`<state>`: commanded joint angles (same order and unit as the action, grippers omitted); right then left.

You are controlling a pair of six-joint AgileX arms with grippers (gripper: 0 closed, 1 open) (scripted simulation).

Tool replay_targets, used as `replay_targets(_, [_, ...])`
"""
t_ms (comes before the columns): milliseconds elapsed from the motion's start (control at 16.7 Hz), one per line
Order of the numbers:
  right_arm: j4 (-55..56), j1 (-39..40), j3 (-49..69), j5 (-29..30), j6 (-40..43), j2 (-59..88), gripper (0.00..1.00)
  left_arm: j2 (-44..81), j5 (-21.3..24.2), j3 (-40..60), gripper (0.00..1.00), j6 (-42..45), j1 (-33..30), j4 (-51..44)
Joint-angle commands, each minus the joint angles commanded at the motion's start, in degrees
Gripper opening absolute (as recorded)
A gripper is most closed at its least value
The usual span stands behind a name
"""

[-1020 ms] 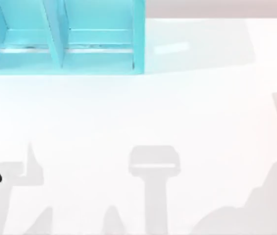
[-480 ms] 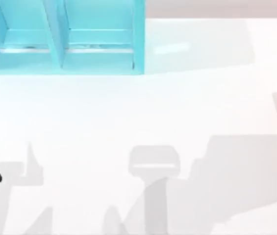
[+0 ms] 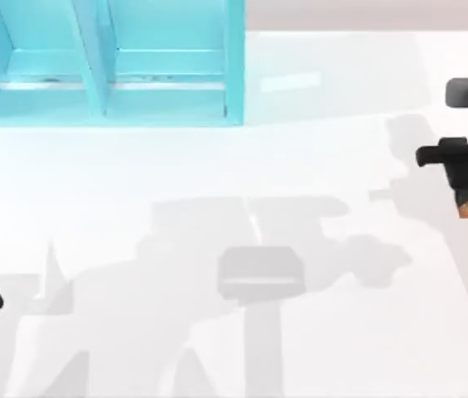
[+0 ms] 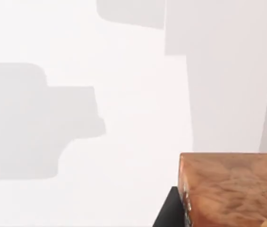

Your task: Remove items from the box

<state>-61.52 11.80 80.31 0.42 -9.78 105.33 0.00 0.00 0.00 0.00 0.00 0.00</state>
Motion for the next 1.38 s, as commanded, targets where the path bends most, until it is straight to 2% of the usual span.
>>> replay_targets(180, [2.62, 4.79, -2.05, -0.13, -6.53, 2.21, 0.00, 0.00, 0.00, 0.00, 1.00, 0.00, 0.00, 0.00])
replay_targets(360, [4.08, 6.00, -3.88, -0.30, -9.21, 2.91, 0.00, 0.00, 0.00, 0.00, 1.00, 0.00, 0.00, 0.00])
replay_targets(720, [4.24, 5.81, -4.01, -0.41, -9.36, 2.78, 0.00, 0.00, 0.00, 0.00, 1.00, 0.00, 0.00, 0.00])
replay_targets(1140, [12.95, 6.14, -9.19, -0.32, -9.48, 6.51, 0.00, 0.00, 0.00, 0.00, 1.00, 0.00, 0.00, 0.00])
replay_targets(1380, [13.72, 6.18, -9.65, -0.30, -9.48, 6.85, 0.00, 0.00, 0.00, 0.00, 1.00, 0.00, 0.00, 0.00])
